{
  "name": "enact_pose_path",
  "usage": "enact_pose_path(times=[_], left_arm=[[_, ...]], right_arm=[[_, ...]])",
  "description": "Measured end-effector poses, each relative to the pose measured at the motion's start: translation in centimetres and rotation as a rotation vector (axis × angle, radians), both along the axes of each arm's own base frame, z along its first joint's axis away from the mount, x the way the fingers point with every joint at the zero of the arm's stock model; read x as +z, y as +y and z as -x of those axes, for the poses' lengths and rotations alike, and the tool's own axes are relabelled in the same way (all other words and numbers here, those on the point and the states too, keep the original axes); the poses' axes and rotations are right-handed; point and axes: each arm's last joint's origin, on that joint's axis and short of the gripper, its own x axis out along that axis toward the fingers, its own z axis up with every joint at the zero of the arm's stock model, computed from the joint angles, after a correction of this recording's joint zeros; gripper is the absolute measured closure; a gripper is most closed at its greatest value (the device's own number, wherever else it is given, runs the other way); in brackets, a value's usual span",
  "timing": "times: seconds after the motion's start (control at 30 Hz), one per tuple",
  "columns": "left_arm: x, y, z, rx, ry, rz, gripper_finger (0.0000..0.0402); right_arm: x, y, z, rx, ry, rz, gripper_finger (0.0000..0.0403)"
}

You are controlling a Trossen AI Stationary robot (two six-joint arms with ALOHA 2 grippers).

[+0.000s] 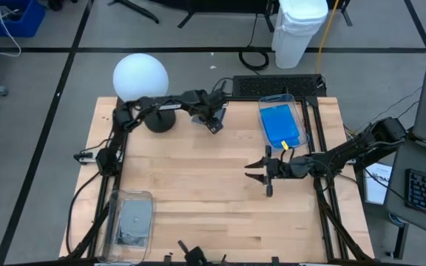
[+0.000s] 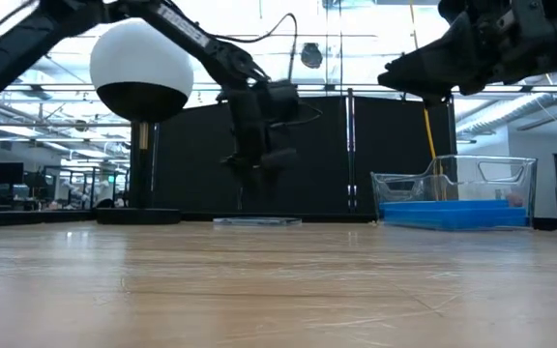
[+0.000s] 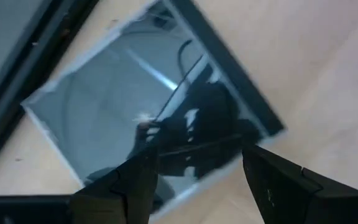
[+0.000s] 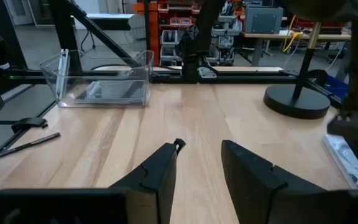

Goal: Pick & place jewel cases by type
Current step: Put the bottom black CD case into the bottom transparent bin

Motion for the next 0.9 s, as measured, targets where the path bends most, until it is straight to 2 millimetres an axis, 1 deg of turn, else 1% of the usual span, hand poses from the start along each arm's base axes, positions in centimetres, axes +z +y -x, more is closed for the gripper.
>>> enact_pose_path(times=[0.13, 0.23, 0.43, 0.53, 0.63, 0.8, 0.9], left_arm=[[-0.6, 0.6, -0.8, 0.026, 0.045, -0.051, 0.0165], [-0.8, 0.9, -0.6, 0.055, 0.043, -0.032, 0.0165], [-1.2, 1.6, 0.3, 0.098, 0.018, 0.111, 0.0165], [-1.3, 1.7, 0.8, 0.133, 0.039, 0.145, 0.0165], [-1.4, 1.7, 1.3, 0.154, 0.06, 0.216, 0.0165], [-2.0, 1.4, 1.7, 0.153, 0.07, 0.37, 0.0165], [-3.0, 0.6, 1.3, 0.127, 0.071, 0.458, 0.0165]], right_arm=[[-0.1, 0.0, 0.0, 0.0, 0.012, 0.004, 0.0284], [-0.2, 0.0, 0.0, -0.001, 0.022, 0.003, 0.0284], [-0.2, 0.0, 0.0, -0.001, 0.019, -0.001, 0.0284], [-0.1, 0.0, 0.0, -0.001, 0.014, -0.003, 0.0284], [-0.1, 0.0, 0.0, -0.001, 0.01, -0.004, 0.0284], [0.0, 0.0, 0.0, -0.001, -0.001, -0.007, 0.0284], [0.0, 0.0, 0.0, -0.001, -0.002, -0.008, 0.0284]])
